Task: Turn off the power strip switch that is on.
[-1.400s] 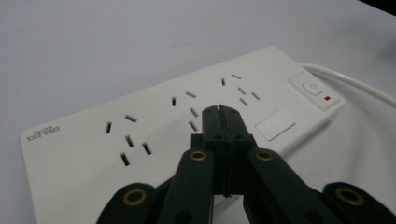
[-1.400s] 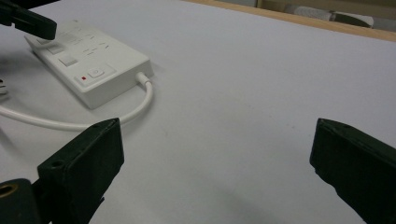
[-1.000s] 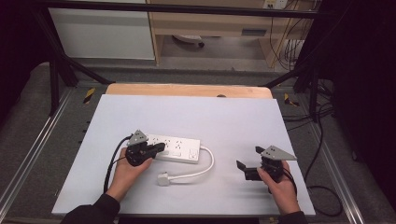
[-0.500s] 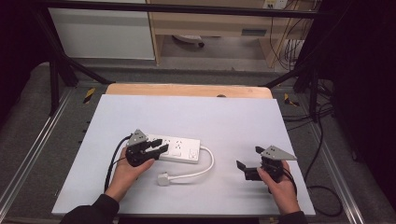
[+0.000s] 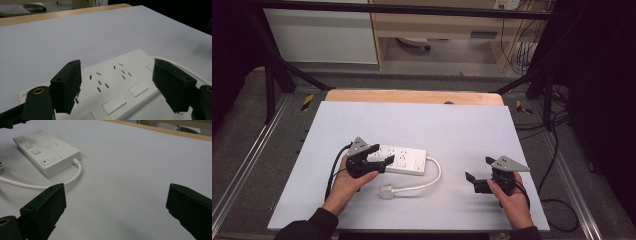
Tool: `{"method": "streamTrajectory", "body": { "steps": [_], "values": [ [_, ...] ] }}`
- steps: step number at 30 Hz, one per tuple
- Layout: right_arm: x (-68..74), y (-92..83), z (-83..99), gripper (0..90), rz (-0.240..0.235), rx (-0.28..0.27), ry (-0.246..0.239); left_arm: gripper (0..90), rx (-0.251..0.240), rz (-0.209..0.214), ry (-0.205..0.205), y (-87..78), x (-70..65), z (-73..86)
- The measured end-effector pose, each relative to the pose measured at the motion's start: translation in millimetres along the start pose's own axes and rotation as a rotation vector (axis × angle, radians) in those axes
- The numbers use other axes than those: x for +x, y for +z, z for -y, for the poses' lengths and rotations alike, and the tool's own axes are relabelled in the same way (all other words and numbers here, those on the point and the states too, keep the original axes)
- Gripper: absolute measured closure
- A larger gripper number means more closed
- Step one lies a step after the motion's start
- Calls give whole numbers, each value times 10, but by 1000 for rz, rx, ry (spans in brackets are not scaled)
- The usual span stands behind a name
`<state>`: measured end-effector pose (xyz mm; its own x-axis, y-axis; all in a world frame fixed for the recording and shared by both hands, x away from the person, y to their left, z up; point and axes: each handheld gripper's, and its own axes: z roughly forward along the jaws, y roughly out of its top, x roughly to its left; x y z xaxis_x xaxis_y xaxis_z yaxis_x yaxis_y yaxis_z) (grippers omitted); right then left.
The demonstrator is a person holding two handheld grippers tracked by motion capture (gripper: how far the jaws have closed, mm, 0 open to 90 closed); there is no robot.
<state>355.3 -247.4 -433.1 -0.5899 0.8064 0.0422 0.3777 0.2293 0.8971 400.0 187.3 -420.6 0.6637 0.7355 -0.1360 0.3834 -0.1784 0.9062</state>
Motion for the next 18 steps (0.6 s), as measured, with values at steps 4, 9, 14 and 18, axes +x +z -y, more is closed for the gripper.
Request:
{"method": "streamTrajectory", "body": {
  "steps": [4, 9, 14, 18],
  "values": [
    [2, -3, 0, 33, -1, -1, 5, 124, 3, -13, -16, -23, -9, -36],
    [2, -2, -1, 33, -2, -1, 5, 88, -3, -11, -21, -75, -6, -81],
    [-2, -2, 0, 33, 0, 1, 2, 83, -14, -9, -28, -133, -4, -117],
    [-3, -2, 0, 32, 0, 1, 3, 81, -31, -4, -31, -181, -9, -153]
  ]
}}
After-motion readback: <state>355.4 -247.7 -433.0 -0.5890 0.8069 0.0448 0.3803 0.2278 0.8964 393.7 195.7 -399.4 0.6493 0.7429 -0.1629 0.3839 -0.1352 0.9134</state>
